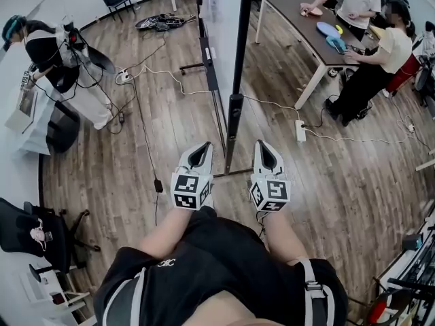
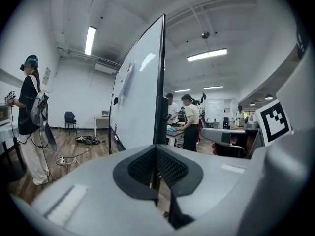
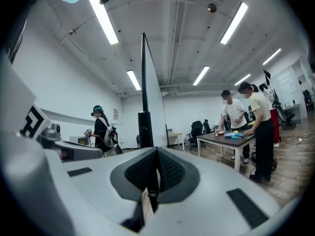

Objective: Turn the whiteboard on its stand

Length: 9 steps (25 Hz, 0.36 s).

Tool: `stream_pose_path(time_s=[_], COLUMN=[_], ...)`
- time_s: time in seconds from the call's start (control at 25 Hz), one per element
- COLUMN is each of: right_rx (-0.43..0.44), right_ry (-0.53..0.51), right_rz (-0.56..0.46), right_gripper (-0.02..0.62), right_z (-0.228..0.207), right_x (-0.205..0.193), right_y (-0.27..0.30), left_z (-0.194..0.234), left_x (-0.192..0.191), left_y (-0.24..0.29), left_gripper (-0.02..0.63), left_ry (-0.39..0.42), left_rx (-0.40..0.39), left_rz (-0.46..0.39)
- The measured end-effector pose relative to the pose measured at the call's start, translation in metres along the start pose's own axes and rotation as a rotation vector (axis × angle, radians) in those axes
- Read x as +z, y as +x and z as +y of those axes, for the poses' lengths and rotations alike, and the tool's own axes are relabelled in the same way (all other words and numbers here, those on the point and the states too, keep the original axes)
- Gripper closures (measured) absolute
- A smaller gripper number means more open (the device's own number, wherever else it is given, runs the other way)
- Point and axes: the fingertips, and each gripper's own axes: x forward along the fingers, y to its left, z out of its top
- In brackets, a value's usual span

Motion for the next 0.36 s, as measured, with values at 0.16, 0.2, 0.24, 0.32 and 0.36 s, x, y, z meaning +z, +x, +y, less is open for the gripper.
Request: stream_pose_path(time_s=[0.16, 0.2, 0.24, 0.32, 0.36], right_rx=[0.012, 0.015, 0.017, 0.020, 0.022], right_ry=[-0.006, -0.007, -0.007, -0.008, -0.009], right_rz=[0.003, 0.005, 0.006, 0.009, 0.011], right_gripper=[0.591, 0.591, 0.591, 0.591, 0.591], right_z=[0.004, 0.006, 0.007, 0.010, 0.011], right_x=[0.000, 0.000, -0.001, -0.001, -0.002], right_y=[0.004, 0.005, 0.006, 0.009, 0.010], left_z=[0.004, 0.005, 0.006, 0.007, 0.008], left_x=[0.000, 0.000, 0.000, -0.001, -0.002], left_y=[-0.002, -0.002, -0.003, -0.003, -0.004], left_gripper=[0.598, 0.598, 0.598, 0.598, 0.598], left_ry=[-0.003, -0.003, -0.002, -0.001, -0.001], left_rx=[0.009, 0.010, 0.009, 0.008, 0.007], left_rz=[-0.003, -0.002, -0.001, 0.002, 0.004])
